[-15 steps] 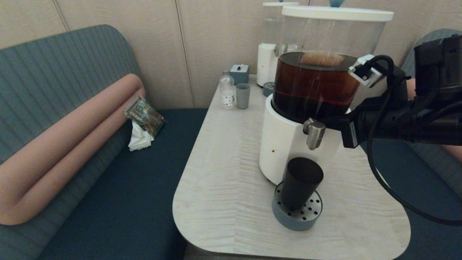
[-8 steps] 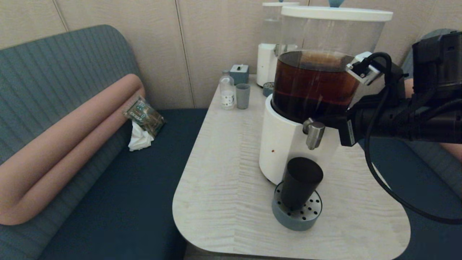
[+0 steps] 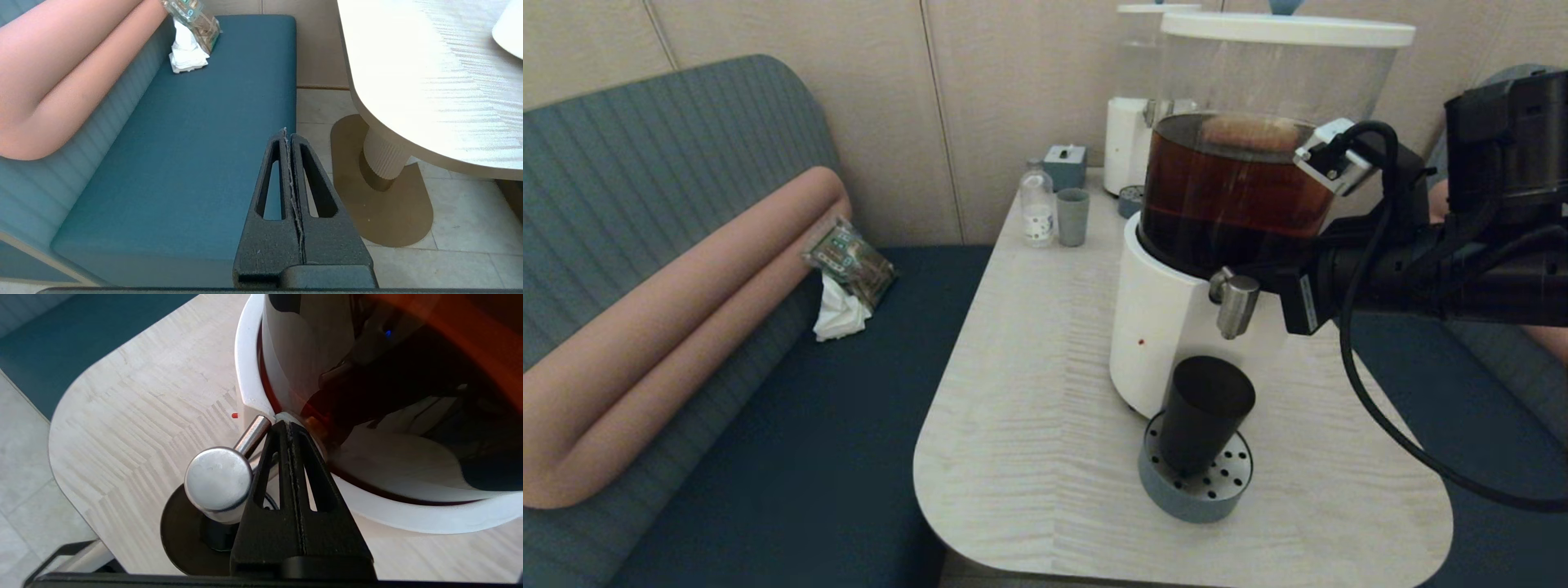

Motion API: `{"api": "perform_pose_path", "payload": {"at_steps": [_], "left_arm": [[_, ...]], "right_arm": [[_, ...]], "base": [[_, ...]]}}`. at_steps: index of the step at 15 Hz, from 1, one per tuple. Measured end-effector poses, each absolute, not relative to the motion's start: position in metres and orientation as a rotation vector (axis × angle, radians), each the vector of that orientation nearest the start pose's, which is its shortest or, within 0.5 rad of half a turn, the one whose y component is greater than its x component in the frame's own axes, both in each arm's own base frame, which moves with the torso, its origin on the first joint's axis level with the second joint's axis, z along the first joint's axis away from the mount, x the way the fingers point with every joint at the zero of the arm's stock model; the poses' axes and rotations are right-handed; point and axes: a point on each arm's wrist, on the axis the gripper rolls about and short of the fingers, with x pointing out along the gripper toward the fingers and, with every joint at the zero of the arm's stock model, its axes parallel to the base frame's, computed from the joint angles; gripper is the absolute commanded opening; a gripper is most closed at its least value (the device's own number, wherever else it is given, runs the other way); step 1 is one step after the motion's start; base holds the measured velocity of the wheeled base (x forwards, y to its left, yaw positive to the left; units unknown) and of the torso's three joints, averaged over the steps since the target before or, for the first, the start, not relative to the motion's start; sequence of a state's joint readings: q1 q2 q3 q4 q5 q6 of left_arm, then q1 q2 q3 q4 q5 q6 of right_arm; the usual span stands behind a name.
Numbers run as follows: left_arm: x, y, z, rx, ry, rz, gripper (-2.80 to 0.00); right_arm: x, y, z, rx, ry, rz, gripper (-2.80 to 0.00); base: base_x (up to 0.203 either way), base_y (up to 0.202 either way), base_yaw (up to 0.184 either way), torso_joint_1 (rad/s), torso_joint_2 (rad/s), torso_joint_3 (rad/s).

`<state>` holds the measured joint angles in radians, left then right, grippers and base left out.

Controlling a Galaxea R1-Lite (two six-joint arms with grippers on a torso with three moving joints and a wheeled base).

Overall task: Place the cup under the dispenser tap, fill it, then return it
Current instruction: Turn on the faucet

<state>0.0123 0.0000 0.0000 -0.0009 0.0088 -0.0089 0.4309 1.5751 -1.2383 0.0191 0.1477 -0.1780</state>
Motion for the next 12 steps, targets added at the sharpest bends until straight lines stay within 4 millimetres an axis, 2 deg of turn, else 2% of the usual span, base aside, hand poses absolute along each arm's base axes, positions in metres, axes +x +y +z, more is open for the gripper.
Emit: {"api": "perform_pose_path", "payload": {"at_steps": [12], "left_arm": [[-0.0228, -0.0001, 0.0755, -0.009, 0.0, 0.021, -2.8]], "right_arm": [[0.2551, 0.1273, 0.2809, -0.235, 0.287, 0.625, -2.8]], "base": [[0.0, 0.0, 0.0, 0.0, 0.0, 0.0]]}}
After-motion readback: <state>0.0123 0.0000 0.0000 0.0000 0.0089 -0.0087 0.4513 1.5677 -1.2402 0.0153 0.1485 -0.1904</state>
